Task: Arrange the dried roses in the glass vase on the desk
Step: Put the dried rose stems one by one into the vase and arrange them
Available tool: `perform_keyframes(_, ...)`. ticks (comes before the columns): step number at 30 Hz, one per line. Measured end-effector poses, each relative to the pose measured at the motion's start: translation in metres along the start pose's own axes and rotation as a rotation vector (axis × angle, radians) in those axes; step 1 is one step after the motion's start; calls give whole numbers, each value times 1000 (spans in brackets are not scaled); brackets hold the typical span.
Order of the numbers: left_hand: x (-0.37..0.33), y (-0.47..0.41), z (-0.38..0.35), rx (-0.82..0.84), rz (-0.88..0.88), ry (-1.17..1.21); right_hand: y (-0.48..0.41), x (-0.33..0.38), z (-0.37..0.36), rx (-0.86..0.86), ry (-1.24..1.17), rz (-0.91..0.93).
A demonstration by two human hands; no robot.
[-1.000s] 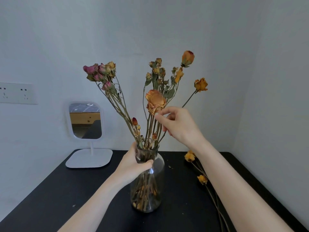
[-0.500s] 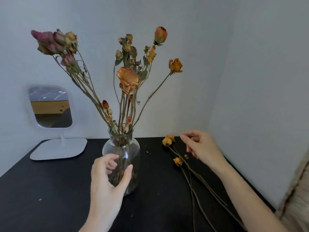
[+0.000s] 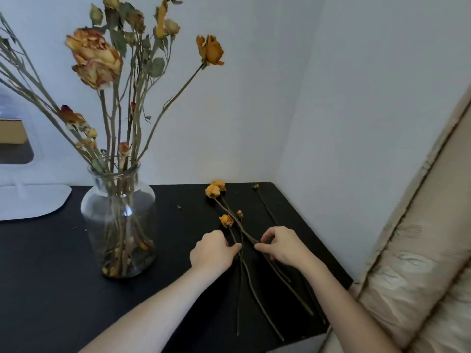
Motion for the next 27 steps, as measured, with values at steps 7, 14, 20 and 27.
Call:
perform_keyframes(7, -5, -17, -24, 57, 109, 68, -15, 3, -9, -35, 47, 1)
perform_keyframes(14, -4, -22, -25, 44, 219, 186, -15, 3, -2, -79, -49, 14)
perform_keyframes(20, 1, -23, -26, 118, 289, 459, -9, 1, 16, -157, -175, 66)
perform_keyframes(27, -11, -18, -6, 65, 167, 507, -5, -2, 33, -291, -357, 54)
Point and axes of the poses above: each hand's wrist, its own y-axis away from the middle knuckle, its own z-axis out of the back of the hand, x = y × z, the point moved 5 cm from there along -y, towards the middle knuckle, and after that the axes turned 12 degrees about y, right-handed, at the moved point
